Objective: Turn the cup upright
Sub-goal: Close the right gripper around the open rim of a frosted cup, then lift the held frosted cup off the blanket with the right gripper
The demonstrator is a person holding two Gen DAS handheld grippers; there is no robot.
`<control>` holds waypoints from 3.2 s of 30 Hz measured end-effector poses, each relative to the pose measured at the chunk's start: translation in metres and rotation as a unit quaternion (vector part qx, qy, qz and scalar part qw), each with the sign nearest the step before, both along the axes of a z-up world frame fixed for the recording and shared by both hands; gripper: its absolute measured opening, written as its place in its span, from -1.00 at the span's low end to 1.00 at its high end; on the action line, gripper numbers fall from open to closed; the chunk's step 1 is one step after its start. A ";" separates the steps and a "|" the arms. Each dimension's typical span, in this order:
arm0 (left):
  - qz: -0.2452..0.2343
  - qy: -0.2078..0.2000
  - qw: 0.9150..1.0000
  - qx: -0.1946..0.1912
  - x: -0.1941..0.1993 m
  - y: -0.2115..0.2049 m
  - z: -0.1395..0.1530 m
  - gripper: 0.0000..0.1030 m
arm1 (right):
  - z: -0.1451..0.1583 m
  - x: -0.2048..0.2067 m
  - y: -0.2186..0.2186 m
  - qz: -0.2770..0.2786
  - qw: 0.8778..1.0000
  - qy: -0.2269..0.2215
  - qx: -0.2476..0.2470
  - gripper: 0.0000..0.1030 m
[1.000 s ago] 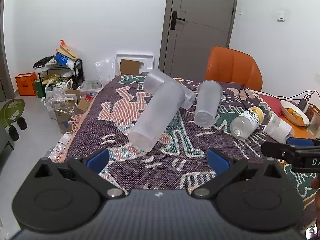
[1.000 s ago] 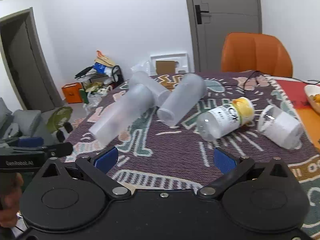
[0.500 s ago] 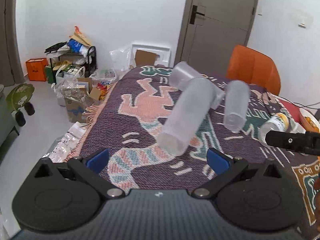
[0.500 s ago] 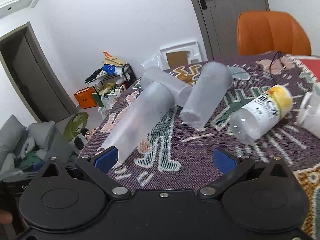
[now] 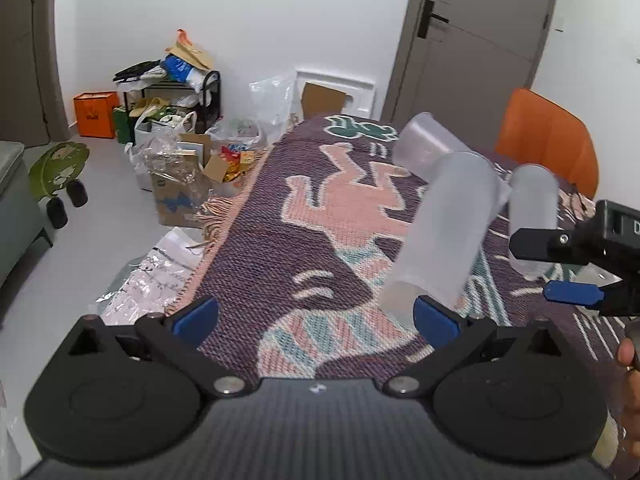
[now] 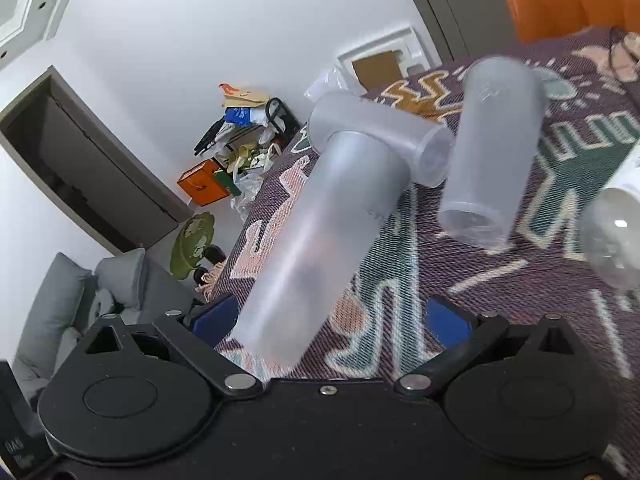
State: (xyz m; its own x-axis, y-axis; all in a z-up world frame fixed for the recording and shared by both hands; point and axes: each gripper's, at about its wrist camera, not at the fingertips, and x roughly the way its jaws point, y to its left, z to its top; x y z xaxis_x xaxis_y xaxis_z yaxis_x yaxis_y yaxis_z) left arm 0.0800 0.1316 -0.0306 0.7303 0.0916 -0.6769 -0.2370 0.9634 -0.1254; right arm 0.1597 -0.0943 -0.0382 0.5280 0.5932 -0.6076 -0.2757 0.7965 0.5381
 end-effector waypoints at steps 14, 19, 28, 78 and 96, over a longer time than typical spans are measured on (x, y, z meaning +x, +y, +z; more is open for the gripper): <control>0.028 0.007 1.000 -0.002 0.024 0.024 -0.010 1.00 | -0.015 0.039 0.039 -0.003 0.998 0.052 0.025 0.99; 0.029 0.010 1.000 -0.007 0.025 0.029 -0.011 1.00 | -0.029 0.047 0.045 -0.035 0.995 0.092 0.024 0.99; 0.030 0.016 0.999 -0.004 0.019 0.027 -0.008 1.00 | -0.035 0.039 0.026 -0.058 0.989 0.115 0.070 0.28; -0.084 -0.025 0.996 -0.020 -0.035 -0.115 0.036 1.00 | -0.015 -0.093 -0.130 -0.018 0.997 0.049 0.055 0.26; -0.123 0.015 0.991 -0.050 -0.011 -0.143 0.018 0.93 | -0.025 -0.103 -0.152 -0.022 0.998 0.032 0.044 0.70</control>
State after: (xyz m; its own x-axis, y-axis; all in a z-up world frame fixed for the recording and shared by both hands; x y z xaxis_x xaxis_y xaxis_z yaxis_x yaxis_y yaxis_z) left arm 0.0688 -0.0115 -0.0126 0.7019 -0.1559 -0.6950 -0.0017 0.9754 -0.2205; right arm 0.0563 -0.2466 -0.0630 0.5159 0.6232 -0.5877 -0.2044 0.7558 0.6220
